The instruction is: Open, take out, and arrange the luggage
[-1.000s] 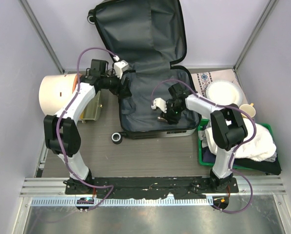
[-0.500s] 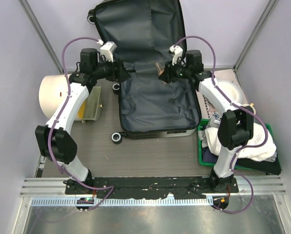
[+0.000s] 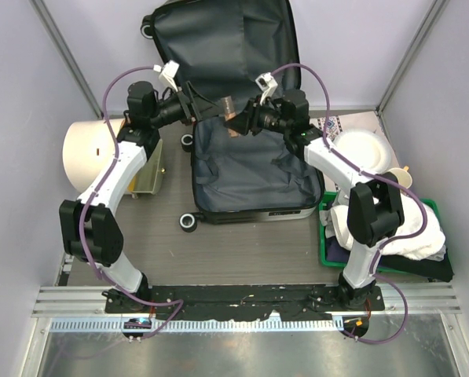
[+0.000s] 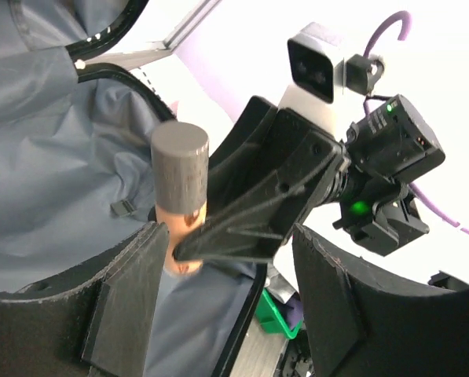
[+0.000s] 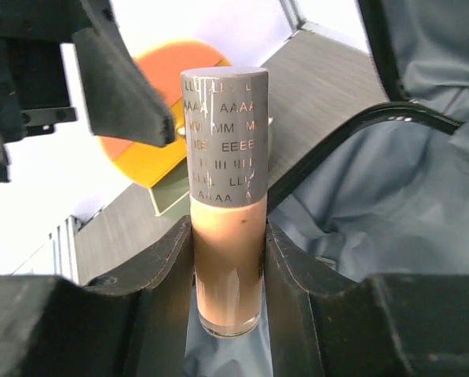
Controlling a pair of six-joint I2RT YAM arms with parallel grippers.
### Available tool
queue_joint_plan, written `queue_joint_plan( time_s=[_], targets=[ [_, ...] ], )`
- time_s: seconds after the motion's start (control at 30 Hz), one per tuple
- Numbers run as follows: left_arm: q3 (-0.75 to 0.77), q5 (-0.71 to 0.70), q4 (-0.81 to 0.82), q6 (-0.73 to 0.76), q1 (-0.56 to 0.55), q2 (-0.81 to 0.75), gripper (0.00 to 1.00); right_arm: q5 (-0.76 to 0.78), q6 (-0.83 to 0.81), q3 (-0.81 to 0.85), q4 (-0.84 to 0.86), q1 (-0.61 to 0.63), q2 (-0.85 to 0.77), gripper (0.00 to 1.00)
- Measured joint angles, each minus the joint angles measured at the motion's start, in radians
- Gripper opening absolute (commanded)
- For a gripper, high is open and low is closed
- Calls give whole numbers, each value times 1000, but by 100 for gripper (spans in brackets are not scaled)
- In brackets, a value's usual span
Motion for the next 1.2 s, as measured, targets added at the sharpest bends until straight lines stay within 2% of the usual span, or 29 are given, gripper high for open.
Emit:
queue_joint_plan(
  time_s=[0.17, 0.33, 0.43, 0.47, 0.57, 0.63, 0.67, 0.87, 0.93, 0.97, 1.0, 1.03, 1.1, 1.13, 1.2],
  targets=[
    [-53, 7, 105, -90, -4, 0, 66, 1, 41, -16, 45, 42, -16, 1],
    [-100, -11, 121, -132, -14, 0, 63, 3, 69, -16, 76, 62, -26, 1],
    [-101, -17, 130, -140, -20, 0, 56, 8, 79, -16, 83, 72, -28, 1],
    [-101, -17, 136, -144, -20, 0, 50, 12, 82, -17, 83, 73, -28, 1],
    [-101, -24, 148, -157, -21, 0, 42, 14, 84, -18, 86, 81, -29, 1],
    [-104, -29, 154, -161, -19, 0, 43, 23, 87, -18, 93, 86, -31, 1],
    [-106, -31, 163, -162, -19, 0, 48, 26, 89, -18, 98, 87, -32, 1],
    [-127, -37, 192, -188, -21, -1, 50, 29, 95, -18, 105, 95, -32, 1],
    [-130, -38, 195, -192, -21, -1, 42, 29, 97, -19, 104, 98, -32, 1],
    [-132, -38, 199, -197, -21, -3, 31, 29, 98, -19, 105, 98, -32, 1],
    [-135, -39, 201, -198, -21, -5, 26, 32, 98, -19, 104, 100, -32, 1],
    [-138, -39, 203, -192, -21, -9, 17, 34, 103, -20, 103, 100, -32, 9],
    [-142, -39, 201, -175, -19, -16, 8, 34, 114, -20, 103, 100, -32, 25],
    [-143, -38, 197, -166, -18, -20, 0, 34, 115, -20, 102, 101, -32, 43],
    [-144, -40, 163, -131, -9, -34, 0, 32, 110, -20, 92, 105, -33, 53]
  ],
)
